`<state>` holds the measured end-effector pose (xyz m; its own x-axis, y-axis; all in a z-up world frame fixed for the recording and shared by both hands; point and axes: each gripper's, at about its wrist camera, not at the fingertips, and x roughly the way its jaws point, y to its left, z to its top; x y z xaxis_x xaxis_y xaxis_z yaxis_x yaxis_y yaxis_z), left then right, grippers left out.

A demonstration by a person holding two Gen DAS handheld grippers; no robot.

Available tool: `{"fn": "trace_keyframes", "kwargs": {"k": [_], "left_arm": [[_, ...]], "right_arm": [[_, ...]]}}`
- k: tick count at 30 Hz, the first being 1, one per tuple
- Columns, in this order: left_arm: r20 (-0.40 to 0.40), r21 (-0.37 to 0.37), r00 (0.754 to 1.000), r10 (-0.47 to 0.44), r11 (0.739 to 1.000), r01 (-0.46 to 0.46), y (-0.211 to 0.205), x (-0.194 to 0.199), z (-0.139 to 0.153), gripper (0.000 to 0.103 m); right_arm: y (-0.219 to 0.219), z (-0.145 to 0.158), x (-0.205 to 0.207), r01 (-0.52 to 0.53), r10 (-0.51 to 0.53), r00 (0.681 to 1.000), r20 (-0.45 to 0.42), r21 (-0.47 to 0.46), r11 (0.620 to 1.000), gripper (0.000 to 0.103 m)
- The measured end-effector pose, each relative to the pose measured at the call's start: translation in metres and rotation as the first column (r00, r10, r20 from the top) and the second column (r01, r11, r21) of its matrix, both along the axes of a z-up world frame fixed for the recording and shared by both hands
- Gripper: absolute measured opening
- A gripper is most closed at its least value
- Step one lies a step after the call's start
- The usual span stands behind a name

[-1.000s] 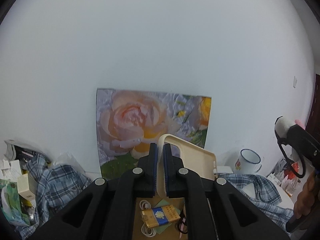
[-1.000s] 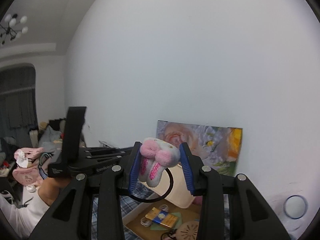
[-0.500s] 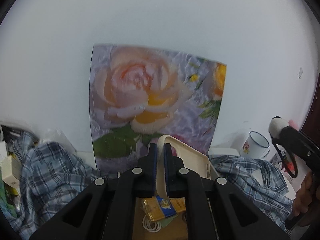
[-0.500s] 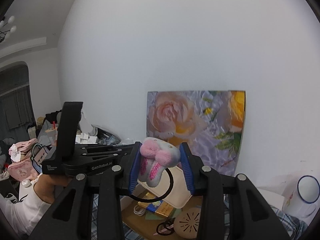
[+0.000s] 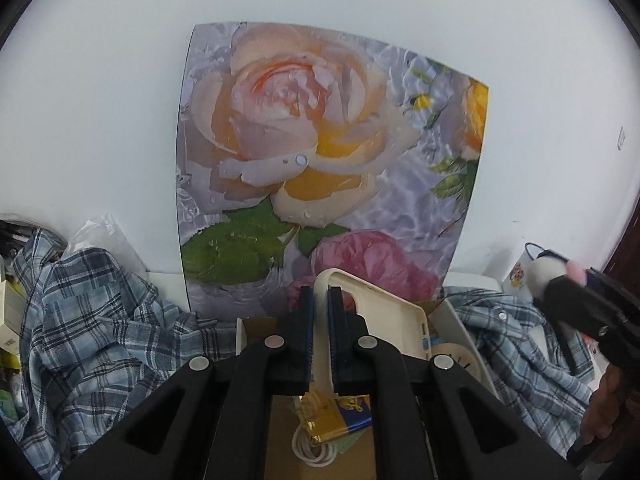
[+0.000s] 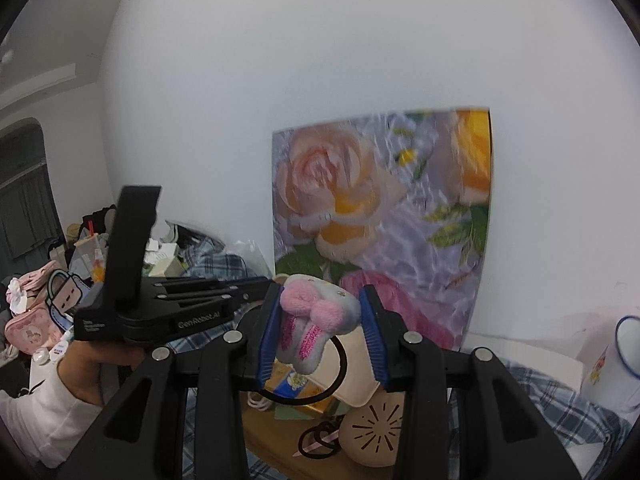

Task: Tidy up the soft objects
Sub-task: 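Lower the phone case into the box with the left tool while the right tool drops the bunny in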

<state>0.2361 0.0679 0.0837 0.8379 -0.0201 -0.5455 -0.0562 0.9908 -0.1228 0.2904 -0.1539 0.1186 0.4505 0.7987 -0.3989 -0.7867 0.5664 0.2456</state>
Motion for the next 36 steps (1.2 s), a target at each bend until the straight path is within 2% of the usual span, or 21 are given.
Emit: {"fn": "trace_keyframes", "kwargs": {"k": [8,14,36], "left_arm": [[-0.039,0.003,0.999,0.008,1.000,-0.008,0.004,0.010,-0.015,0.007],[-0.067,0.057,0.997,0.029,0.998,-0.025,0.001,0.018,-0.027,0.007],[-0.163,0.082,0.985,0.050,0.996,-0.037,0.006,0.027,-0.060,0.007]], "right_arm": [[0.015,-0.035,0.013,-0.008,0.004,0.997,-0.072,-0.056,0.998,0.038],[0.020,-0.055,0.020,-0.006,-0.004,0.994,-0.107,-0.099,0.995,0.038],[0.019,-0.080,0.034,0.009,-0.034,0.985,-0.170,-0.148,0.989,0.040]]}}
